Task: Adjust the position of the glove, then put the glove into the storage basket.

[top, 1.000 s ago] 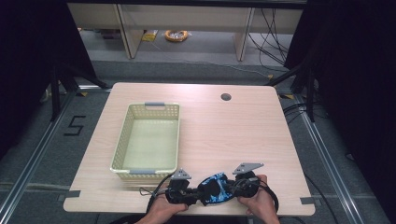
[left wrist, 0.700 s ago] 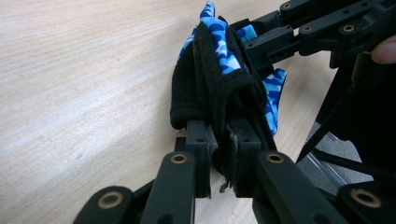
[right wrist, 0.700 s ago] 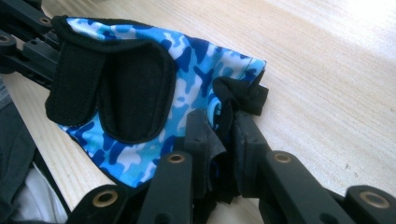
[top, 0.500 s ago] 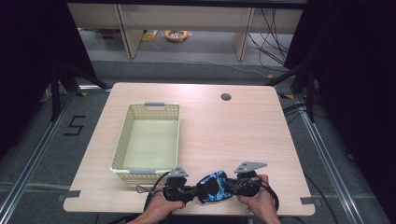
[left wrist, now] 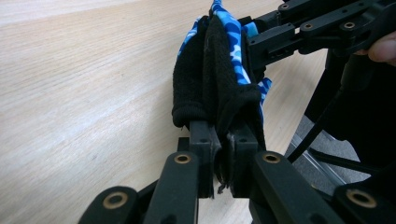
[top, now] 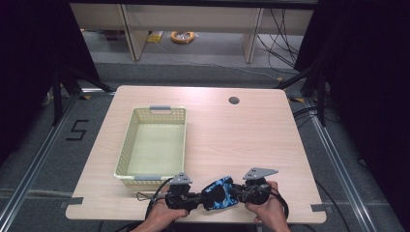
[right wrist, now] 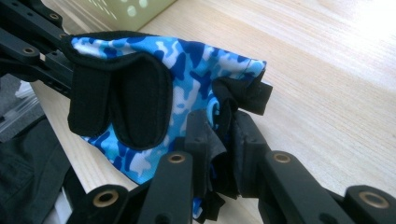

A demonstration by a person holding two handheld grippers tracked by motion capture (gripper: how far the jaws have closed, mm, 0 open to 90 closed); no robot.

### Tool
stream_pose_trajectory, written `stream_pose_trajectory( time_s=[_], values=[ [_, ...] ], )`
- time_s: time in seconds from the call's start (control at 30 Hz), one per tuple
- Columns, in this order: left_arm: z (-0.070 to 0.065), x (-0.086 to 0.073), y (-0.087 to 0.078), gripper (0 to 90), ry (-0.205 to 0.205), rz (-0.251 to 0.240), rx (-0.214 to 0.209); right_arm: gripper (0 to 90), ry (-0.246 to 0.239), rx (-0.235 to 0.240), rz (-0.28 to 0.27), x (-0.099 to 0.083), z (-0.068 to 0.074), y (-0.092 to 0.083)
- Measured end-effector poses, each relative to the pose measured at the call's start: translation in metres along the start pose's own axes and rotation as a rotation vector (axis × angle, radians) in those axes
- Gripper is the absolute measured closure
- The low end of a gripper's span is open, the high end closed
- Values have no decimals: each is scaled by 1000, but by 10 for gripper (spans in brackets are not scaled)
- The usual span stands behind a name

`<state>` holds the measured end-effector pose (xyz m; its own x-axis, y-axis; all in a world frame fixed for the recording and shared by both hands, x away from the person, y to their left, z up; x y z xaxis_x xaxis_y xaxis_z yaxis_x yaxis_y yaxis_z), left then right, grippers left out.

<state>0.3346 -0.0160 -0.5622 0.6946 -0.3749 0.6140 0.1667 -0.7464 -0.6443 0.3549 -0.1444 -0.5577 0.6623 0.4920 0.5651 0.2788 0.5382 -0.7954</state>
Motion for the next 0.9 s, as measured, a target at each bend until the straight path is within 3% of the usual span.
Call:
stream_pose_trajectory(
  time_s=[0.27,0.3,0.4,0.5,0.53,0.7,0.8,0.83,0.87,0.9],
  values=[
    [0,-1,-10,834,6,-23,2,787,-24,12,-23,5,8,0],
    [-1,-2,-11,834,11,-18,-3,787,0,27,-17,4,12,0],
    [-1,-5,-14,837,33,-15,7,787,-21,20,-12,5,14,1],
    [1,-6,-17,836,23,-26,12,787,-38,34,-16,7,18,4],
    [0,-6,-18,836,24,-20,5,787,-41,15,-22,7,17,4],
    [-3,-5,-25,836,21,-34,7,788,-15,38,-26,9,23,0],
    [-7,-3,-30,836,32,-51,-2,788,-26,50,-45,12,28,-4],
    [-7,-3,-33,836,36,-42,3,788,-37,30,-47,12,29,-7],
    [-8,-2,-35,835,41,-48,0,788,-13,52,-45,12,34,-8],
    [-8,-1,-38,833,43,-54,7,788,-30,37,-58,14,34,-10]
  ],
)
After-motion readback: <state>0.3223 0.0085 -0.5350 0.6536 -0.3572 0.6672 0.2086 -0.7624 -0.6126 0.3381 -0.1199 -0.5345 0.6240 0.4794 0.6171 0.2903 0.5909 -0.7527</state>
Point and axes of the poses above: each handheld gripper's, and its own axes: y roughly forward along the jaws, x roughly out of its top, z roughly to its left, the point moved 10 cm from there along y, roughly forward along the jaws, and after that the axes turned 9 degrees about z, right-handed, at the moved point
